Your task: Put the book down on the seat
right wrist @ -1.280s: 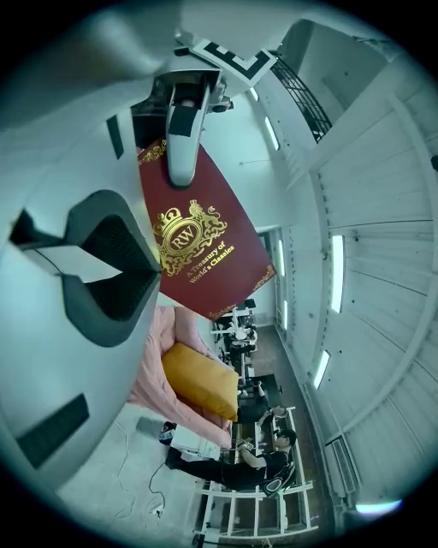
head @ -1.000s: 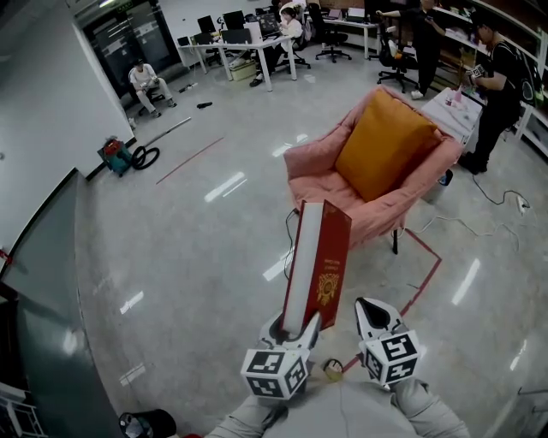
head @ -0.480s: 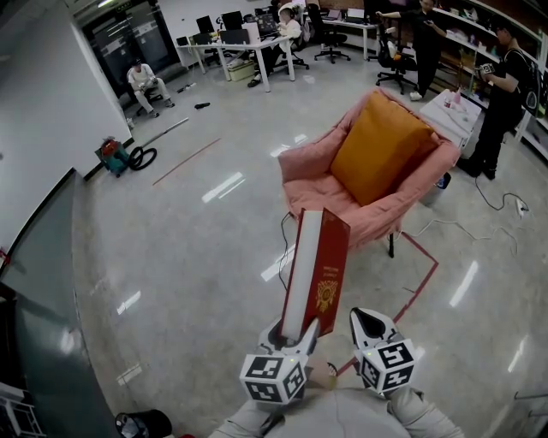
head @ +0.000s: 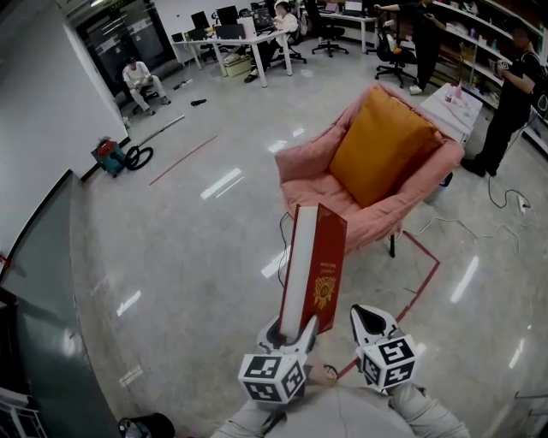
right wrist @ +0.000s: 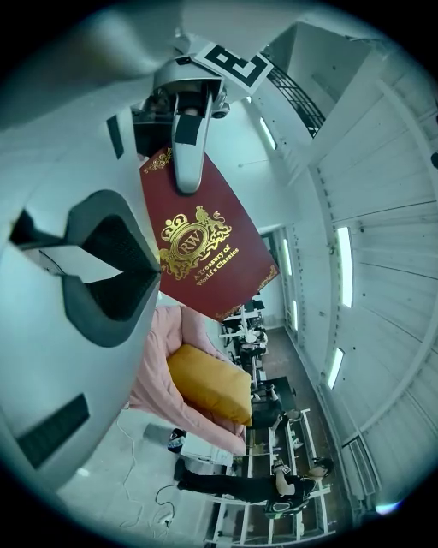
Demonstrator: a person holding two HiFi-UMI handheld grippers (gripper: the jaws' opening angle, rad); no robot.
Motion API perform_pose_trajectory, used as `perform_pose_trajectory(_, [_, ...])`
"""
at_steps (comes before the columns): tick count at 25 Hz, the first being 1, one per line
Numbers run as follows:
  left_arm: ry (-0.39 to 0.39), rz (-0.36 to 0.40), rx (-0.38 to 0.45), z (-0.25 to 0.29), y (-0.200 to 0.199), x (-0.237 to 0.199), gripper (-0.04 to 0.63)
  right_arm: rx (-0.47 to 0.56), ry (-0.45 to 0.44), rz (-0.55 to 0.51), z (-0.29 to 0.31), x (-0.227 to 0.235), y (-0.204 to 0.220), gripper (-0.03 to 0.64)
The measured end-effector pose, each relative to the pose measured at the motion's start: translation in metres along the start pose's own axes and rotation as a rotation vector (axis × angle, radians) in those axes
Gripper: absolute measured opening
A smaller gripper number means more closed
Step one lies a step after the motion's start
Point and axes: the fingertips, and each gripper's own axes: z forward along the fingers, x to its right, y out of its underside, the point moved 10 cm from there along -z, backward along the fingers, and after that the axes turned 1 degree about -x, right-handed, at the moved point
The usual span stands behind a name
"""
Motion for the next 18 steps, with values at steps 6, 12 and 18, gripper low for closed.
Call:
perform_pose_trajectory(6, [-0.001, -0.012, 0.009, 0.023, -0.015, -0.013, 0.245, -0.008, 0.004, -0.017, 0.022, 0.011, -0.012, 0.005])
perform_pose_trajectory(12, [0.01, -0.005, -0.002, 0.066, -0.047, -0.034, 0.245, -0.007, 0.028, 0.003, 0.061, 0.033, -0.039, 0.005])
perform_pose_trajectory(18, [0.033, 0.0, -0.019, 0.098, -0.076, -0.06, 0.245, -0.014, 0.049, 0.017, 0.097, 0.041, -0.061, 0.005])
